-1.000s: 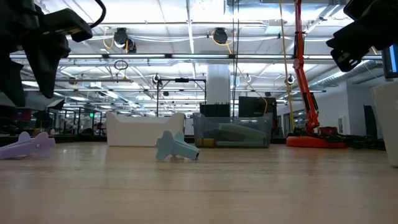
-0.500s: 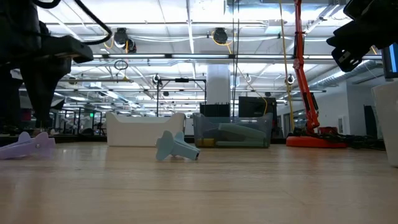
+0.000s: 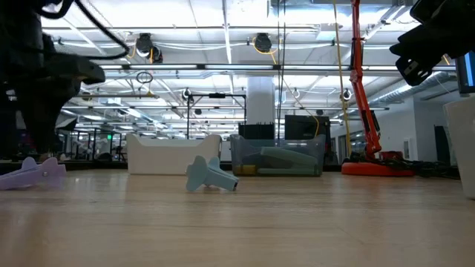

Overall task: Pick and place Stapler, Stapler remover, tape
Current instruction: Put the purple staple remover into the white bin

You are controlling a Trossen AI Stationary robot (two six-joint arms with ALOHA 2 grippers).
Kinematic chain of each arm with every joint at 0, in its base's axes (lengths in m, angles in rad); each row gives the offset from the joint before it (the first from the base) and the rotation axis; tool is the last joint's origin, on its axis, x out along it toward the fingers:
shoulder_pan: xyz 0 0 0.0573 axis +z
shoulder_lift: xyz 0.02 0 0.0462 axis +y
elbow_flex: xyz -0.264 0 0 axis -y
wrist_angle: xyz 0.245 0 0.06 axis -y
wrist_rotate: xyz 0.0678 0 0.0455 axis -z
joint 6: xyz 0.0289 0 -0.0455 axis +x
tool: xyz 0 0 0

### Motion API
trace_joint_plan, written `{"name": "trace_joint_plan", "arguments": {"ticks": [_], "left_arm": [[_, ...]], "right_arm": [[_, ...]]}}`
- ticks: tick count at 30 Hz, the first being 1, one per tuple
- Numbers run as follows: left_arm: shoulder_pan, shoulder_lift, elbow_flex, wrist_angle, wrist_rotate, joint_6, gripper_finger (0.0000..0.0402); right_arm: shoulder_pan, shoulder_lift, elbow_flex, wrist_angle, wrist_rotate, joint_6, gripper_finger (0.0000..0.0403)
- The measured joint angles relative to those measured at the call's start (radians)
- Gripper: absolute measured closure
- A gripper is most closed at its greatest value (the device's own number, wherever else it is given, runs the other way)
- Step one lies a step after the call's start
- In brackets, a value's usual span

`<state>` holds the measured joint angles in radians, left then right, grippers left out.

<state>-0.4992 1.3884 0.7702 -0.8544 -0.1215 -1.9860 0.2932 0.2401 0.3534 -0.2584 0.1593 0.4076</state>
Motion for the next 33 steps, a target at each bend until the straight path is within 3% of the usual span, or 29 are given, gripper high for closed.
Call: {"name": "trace_joint_plan", "arguments": {"ticks": [14,30,33], "left_arm": [[0.000,0.002,-0.084,0.131,0.018,-0.006,0.0224],[0.000,0.001,-0.083,0.150,-0.031,0.042,0.0388],[0.000,0.000,-0.083,0.155,-0.045,0.044,0.0395]], "right_arm": [[0.000,0.000,0.000,0.000,0.000,0.026,0.0330],[0.000,0.000,0.000,0.000,0.001,0.053,0.0330],[0.000,0.000,0.000,0.000,0.001,0.053,0.0330]]}}
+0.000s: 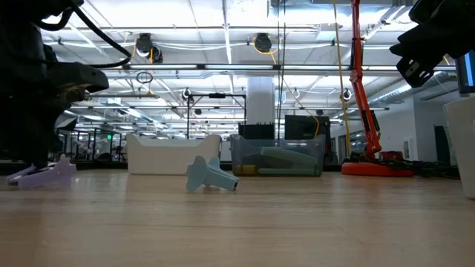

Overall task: Pick and place Stapler, Stapler remover, tape
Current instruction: Put the purple staple remover into the white bin

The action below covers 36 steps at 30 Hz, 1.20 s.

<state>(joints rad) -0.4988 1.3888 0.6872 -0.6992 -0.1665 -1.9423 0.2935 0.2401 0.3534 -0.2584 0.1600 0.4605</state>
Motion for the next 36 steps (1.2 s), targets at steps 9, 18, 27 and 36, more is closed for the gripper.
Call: {"name": "trace_joint_plan", "arguments": {"ticks": [9,18,27,36], "left_arm": [[0.000,0.000,0.000,0.003,-0.002,0.000,0.0398],[0.000,-0.047,0.001,0.058,-0.033,0.016,0.0400],[0.011,-0.154,0.055,0.107,-0.316,0.097,0.0400],[0.220,-0.209,0.132,0.236,-0.574,0.482,0.0401]], "right_arm": [[0.000,0.000,0.000,0.000,0.000,0.000,0.0330],[0.000,0.000,0.000,0.000,0.000,0.000,0.0330],[0.000,0.000,0.000,0.000,0.000,0.011,0.0330],[0.000,0.000,0.000,0.000,0.000,0.011,0.0330]]}}
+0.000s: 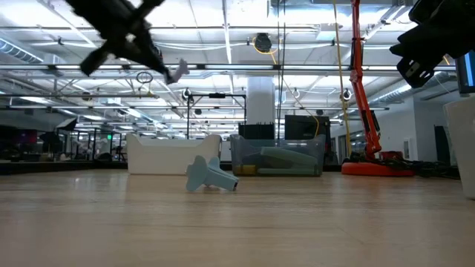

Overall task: Pick and place Stapler, Stapler remover, tape
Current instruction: Put the purple staple remover into the white bin

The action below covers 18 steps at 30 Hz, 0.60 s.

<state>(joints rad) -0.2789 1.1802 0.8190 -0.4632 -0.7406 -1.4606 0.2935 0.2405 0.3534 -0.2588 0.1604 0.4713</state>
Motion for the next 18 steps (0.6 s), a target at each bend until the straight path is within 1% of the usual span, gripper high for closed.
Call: {"name": "trace_joint_plan", "arguments": {"ticks": [3,5,7,12,14,18], "left_arm": [[0.122,0.003,0.029,0.039,0.027,0.181,0.0401],[0.211,0.013,0.052,0.074,0.081,0.299,0.0401],[0.297,0.014,0.066,0.070,0.142,0.396,0.0401],[0.488,0.065,0.109,0.061,0.290,0.594,0.0401],[0.547,0.102,0.137,0.081,0.348,0.656,0.0401],[0.642,0.181,0.173,0.057,0.457,0.762,0.0401]], "right_arm": [[0.000,0.000,0.000,0.000,0.000,0.000,0.0330],[0.000,0.000,0.000,0.000,0.000,0.000,0.0330],[0.000,0.000,0.000,0.000,0.000,0.000,0.0330],[0.000,0.000,0.000,0.000,0.000,0.000,0.0330],[0.000,0.000,0.000,0.000,0.001,0.000,0.0330],[0.000,0.000,0.000,0.000,0.004,0.000,0.0330]]}}
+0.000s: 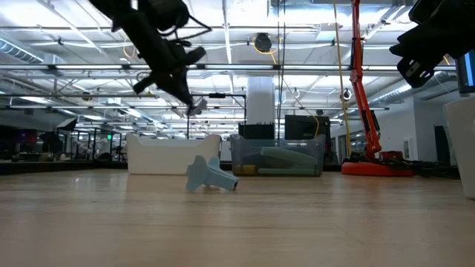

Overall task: Pick and place Stapler, Stapler remover, tape
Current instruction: Put the purple staple remover into the white bin

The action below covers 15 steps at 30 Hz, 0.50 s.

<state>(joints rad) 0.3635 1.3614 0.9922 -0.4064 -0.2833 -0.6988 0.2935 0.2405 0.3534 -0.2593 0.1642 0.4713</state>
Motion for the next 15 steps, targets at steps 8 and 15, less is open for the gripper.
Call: {"name": "trace_joint_plan", "arguments": {"ticks": [8,15], "left_arm": [[0.102,0.192,0.105,-0.097,0.163,0.143,0.0401],[0.146,0.344,0.188,-0.121,0.238,0.164,0.0401]], "right_arm": [[0.000,0.000,0.000,0.000,0.023,0.014,0.0330],[0.000,0.000,0.000,0.000,0.026,0.022,0.0330]]}}
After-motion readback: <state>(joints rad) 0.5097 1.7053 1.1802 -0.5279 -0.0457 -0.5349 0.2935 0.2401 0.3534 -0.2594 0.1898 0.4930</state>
